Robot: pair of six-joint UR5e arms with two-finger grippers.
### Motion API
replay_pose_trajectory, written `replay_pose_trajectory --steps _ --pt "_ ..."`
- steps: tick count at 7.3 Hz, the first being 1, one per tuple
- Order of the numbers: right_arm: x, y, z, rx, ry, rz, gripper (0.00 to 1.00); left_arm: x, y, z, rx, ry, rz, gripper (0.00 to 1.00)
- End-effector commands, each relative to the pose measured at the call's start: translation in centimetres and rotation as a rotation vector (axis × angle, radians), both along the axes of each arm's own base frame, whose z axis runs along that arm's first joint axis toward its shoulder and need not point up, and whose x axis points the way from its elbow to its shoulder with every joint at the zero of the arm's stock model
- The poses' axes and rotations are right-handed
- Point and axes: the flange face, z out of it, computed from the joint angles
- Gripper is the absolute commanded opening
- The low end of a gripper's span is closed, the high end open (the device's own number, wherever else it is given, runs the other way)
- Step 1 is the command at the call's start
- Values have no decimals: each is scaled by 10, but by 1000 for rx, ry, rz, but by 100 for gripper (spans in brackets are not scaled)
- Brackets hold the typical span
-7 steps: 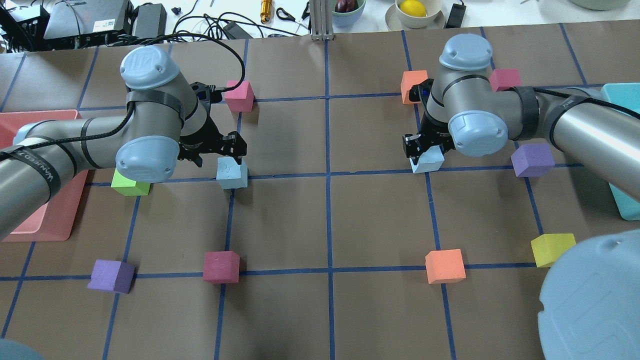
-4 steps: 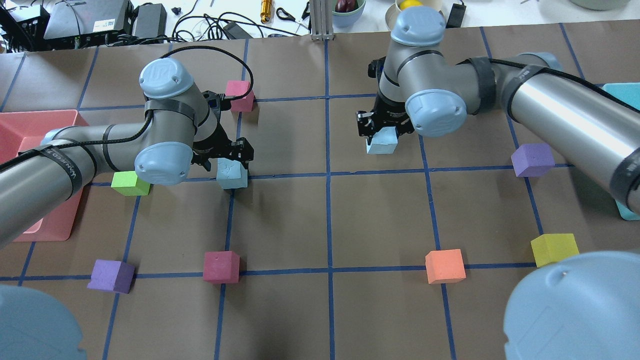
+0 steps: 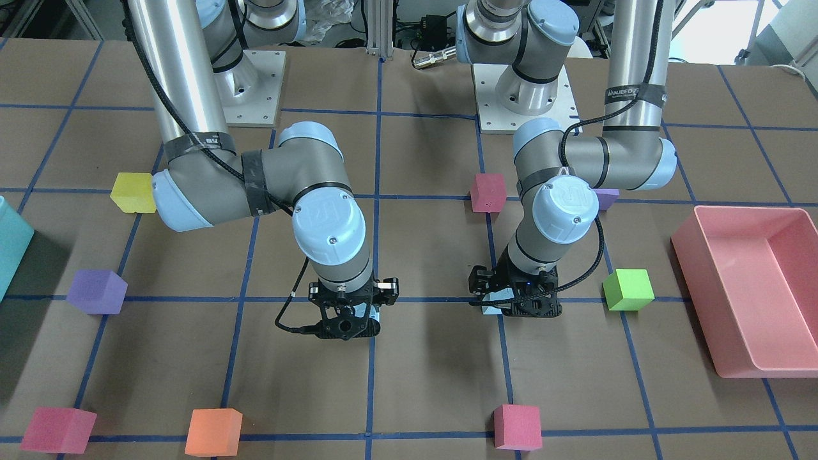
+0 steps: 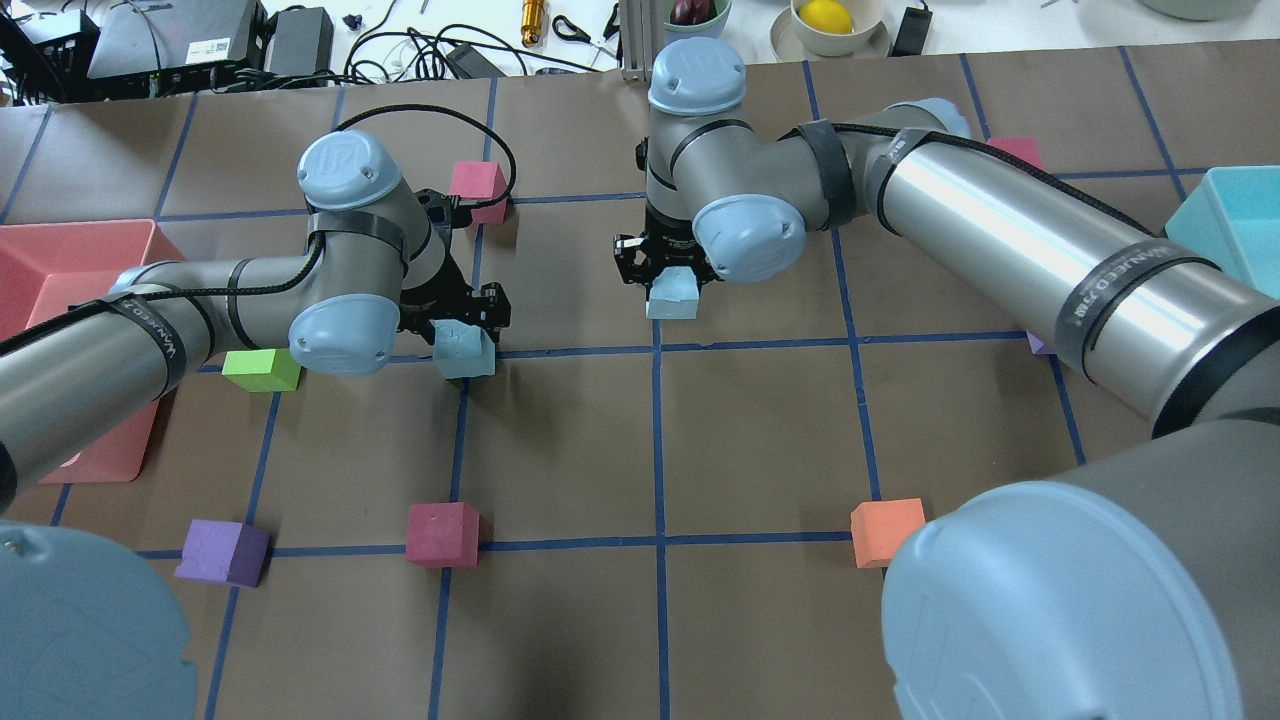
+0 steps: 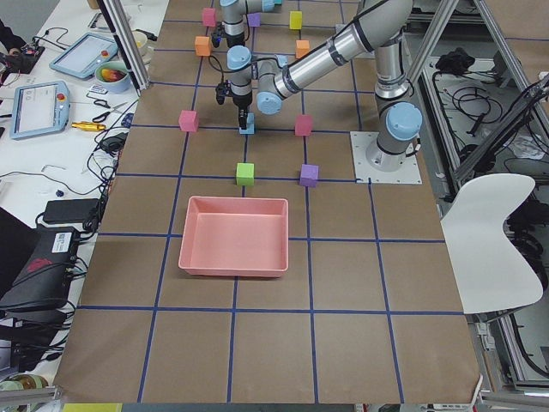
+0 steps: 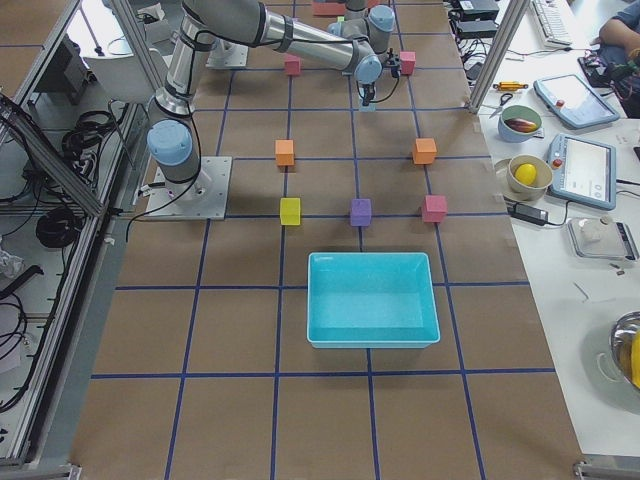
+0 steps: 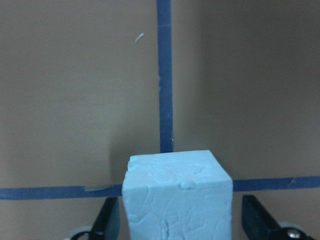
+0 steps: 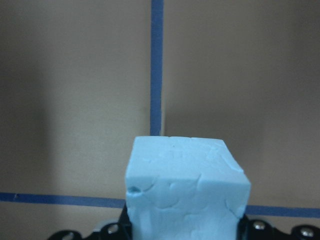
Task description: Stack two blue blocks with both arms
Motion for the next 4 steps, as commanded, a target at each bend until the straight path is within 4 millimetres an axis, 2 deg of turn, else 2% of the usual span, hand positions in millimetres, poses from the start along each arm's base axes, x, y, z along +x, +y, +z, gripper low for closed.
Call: replay_pose_trajectory --steps 1,2,3,4 --pt "13 4 -16 22 6 12 0 1 1 0 2 -4 3 34" --pt "20 12 -19 36 14 24 0 1 1 0 5 -2 6 6" --pt "22 15 -22 45 17 28 2 1 -1 3 -2 -4 6 0" --pt "22 15 -21 42 15 28 17 2 -3 17 -22 -4 7 0"
